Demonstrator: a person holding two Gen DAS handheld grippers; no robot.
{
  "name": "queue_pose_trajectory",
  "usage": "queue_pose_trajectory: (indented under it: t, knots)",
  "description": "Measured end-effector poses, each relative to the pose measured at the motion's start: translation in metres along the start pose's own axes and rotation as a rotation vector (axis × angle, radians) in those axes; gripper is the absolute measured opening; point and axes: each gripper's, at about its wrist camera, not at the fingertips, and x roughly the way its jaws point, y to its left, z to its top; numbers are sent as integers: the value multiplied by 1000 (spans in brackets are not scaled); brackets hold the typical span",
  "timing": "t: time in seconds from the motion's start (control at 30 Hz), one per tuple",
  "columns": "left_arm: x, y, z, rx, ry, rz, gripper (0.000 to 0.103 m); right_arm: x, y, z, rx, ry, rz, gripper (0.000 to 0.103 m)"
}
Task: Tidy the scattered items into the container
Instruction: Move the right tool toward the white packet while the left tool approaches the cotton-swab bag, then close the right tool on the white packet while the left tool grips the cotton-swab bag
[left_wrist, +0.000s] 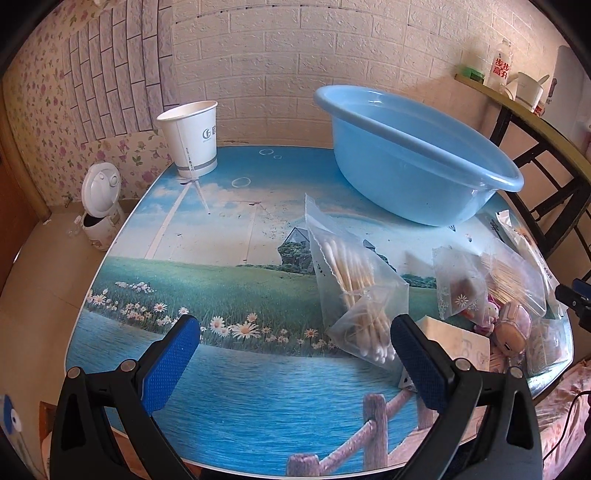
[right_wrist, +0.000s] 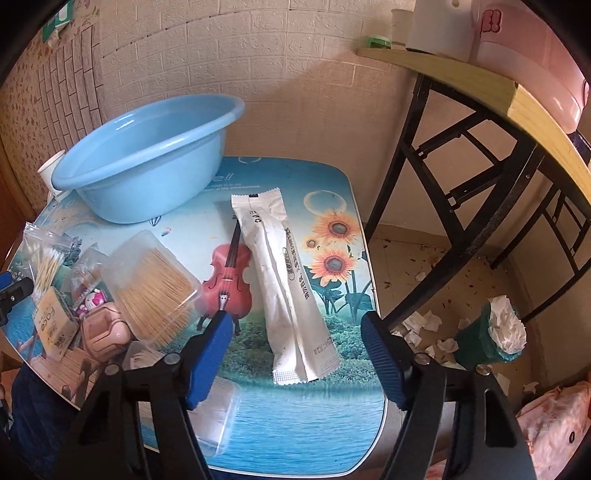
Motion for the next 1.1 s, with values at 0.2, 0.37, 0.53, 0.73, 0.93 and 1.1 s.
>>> queue_pose_trajectory:
  t: [0.2, 0.37, 0.53, 0.73, 0.93, 1.1]
  knots:
    - [4, -11, 3, 17, 11, -14, 103, 17, -4, 0, 0, 26, 7, 69]
    - [13, -15, 2, 31, 31, 0, 103, 25, -5, -4, 0, 46, 10, 69]
    - [18, -16, 2, 37, 36, 16, 103, 25, -9, -5, 19, 50, 20, 69]
    - [23, -16, 2, 38, 34, 34, 103, 31, -5, -6, 13, 59, 37, 69]
    - [28, -14, 3, 25, 36, 22, 101, 32, -4, -6, 37, 57, 76, 61]
    - [28, -18, 1, 43, 28, 33, 87, 29, -3, -6, 35, 52, 67, 50]
